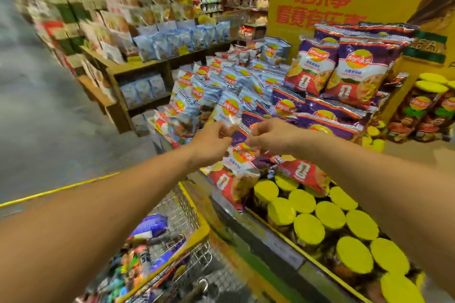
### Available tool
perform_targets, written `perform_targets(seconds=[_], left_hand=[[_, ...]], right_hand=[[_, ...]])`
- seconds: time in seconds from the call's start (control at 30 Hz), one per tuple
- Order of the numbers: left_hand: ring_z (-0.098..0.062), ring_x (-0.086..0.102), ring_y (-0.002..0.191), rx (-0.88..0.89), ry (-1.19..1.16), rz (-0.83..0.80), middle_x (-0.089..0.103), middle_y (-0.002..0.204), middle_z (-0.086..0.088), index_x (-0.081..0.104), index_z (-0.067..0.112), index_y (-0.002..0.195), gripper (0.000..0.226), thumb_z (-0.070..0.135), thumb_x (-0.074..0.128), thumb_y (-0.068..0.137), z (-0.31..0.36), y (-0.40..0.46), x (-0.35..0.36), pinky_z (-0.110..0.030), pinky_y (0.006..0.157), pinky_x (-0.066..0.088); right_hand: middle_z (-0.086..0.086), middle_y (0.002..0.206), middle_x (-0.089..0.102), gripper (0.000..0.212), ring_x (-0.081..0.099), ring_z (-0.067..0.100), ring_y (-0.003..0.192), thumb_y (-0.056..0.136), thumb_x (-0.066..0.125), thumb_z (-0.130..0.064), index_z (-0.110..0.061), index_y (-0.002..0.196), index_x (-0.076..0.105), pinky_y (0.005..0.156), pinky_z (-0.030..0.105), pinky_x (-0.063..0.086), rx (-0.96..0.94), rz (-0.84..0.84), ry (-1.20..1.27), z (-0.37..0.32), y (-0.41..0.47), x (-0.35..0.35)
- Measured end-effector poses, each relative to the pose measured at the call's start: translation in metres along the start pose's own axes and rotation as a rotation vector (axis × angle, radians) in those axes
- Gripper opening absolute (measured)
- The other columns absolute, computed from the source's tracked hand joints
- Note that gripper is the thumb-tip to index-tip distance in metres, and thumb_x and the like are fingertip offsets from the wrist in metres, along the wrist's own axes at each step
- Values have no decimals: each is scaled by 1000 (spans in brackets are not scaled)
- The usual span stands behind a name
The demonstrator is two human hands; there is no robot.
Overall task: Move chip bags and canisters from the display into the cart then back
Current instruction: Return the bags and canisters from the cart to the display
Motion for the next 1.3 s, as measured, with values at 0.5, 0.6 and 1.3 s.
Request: perform_targets(seconds=[0.5,0.6,1.3], left_hand=[[-24,60,71,-330,-92,78,60,84,-17,51,12,96,13,4,41,97,-235,-79,-145,-34,63,44],[-23,58,68,-421,-72,105,60,81,-16,50,12,91,14,2,41,95,-293,-99,-170,-34,62,46],[-30,55,124,-1138,-55,-142,55,135,-17,34,-2,138,58,35,53,97,-589,-132,-2,-31,98,44]], right_hand=[[4,67,68,18,61,9,56,96,63,-17,-9,80,61,56,25,46,30,-396,-122,-65,87,257],[6,67,64,12,53,6,45,95,63,-15,-7,86,62,49,21,41,44,-457,-158,-66,104,311],[15,126,56,61,57,25,111,94,65,-34,-1,138,41,81,29,47,455,-806,-309,111,201,570]])
Point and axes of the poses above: each hand's wrist, its own y-axis towards the middle knuckle, its own x-axis out of the palm, z = x × y, the point moved 4 cm from there along y, towards the middle knuckle
